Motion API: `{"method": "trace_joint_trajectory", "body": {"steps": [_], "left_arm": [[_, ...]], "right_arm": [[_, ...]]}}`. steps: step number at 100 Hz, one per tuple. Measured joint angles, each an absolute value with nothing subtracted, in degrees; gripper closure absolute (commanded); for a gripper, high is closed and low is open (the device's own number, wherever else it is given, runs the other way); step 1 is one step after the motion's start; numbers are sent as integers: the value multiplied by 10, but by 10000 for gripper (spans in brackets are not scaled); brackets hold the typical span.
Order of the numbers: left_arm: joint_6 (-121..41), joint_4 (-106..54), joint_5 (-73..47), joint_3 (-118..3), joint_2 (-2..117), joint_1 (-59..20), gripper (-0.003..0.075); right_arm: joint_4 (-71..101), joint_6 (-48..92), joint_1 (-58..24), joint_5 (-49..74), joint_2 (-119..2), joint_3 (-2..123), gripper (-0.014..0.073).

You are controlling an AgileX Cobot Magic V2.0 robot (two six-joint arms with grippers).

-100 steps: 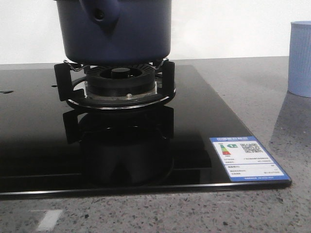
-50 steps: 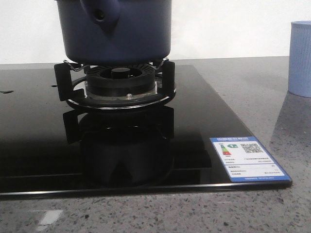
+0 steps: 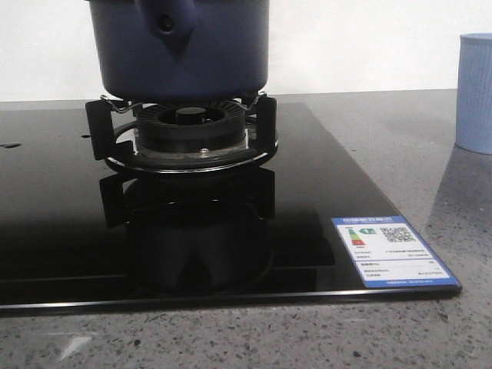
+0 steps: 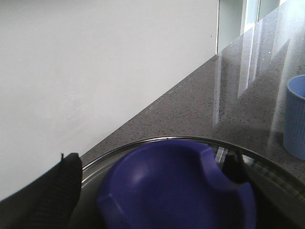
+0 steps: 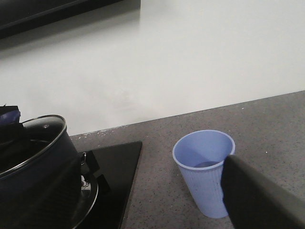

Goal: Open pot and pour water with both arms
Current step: 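Reach the right gripper to the light blue cup and grasp it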

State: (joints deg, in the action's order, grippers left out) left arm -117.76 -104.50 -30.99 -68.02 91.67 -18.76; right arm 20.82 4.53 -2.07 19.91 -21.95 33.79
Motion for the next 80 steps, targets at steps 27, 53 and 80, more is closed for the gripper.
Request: {"method": "trace_joint_trajectory", "body": {"steps": [27,53,80], "left_arm": [[-1178,-1047,-338,-685,924,-188,389],[-1179,-1046,-338,-685,924,-188,488],[-1177,-1034,-337,-699,924,-188,514]], "right_arm": [[208,46,-21,198,-220,338,51],[208,46,-21,198,-220,338,51],[183,46,-21,198,-220,338,51]]}}
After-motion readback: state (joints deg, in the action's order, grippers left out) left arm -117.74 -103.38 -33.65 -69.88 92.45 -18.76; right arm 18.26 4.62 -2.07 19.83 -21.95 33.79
